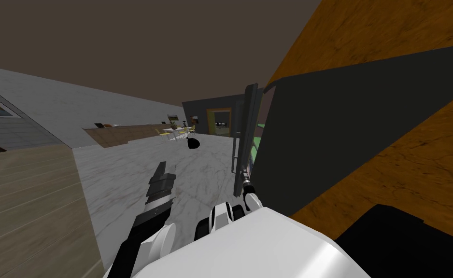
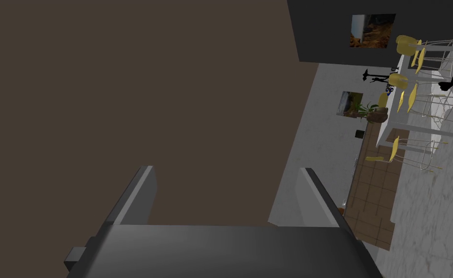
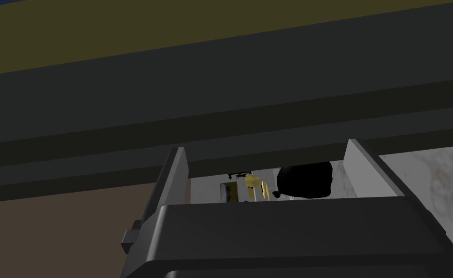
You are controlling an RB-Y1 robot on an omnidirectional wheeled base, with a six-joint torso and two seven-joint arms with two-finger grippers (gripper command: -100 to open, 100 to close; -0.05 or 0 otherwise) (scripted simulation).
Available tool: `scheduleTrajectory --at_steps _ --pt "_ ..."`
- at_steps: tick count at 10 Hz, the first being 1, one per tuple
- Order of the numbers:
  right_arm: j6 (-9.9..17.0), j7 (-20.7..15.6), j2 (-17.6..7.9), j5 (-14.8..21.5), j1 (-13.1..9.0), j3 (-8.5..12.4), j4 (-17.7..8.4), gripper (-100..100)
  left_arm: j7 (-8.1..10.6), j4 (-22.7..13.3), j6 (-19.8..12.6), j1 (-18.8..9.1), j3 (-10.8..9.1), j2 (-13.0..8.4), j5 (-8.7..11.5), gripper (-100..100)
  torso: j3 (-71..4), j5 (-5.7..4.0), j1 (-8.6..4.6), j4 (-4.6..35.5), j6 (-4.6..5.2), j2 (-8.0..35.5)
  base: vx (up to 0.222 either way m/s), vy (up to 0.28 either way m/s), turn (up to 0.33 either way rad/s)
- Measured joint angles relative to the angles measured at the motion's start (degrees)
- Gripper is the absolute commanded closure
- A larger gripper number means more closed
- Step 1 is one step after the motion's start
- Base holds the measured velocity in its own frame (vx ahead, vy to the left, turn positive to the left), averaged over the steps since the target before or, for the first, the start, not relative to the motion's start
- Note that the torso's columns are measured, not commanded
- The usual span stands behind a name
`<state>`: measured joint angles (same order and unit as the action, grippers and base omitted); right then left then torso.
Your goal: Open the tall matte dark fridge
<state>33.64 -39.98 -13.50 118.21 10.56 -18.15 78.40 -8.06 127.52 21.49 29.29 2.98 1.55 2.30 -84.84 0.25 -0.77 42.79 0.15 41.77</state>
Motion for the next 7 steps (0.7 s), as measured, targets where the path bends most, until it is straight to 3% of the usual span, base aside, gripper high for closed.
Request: scheduleTrajectory --at_steps 3,4,7 --pt "0.44 -1.76 -0.10 2.18 0.24 -0.28 -0.28 -100 0.00 0.00 0.00 0.00 0.00 0.00 0.00 0 0.08 -0.04 0.43 -0.18 -0.02 0.19 0.001 0.010 0.019" --pt "0.41 -1.77 -0.05 2.20 0.25 -0.38 -0.24 100 0.00 0.00 0.00 0.00 0.00 0.00 0.00 0 0.18 -0.20 0.54 -0.41 -0.07 0.34 -0.004 0.005 0.001" --pt "0.53 -2.56 0.35 1.56 0.19 0.51 -0.35 100 0.00 0.00 0.00 0.01 0.01 0.02 0.00 0 0.06 -0.16 1.02 -0.56 -0.21 0.14 0.111 0.146 -0.063"
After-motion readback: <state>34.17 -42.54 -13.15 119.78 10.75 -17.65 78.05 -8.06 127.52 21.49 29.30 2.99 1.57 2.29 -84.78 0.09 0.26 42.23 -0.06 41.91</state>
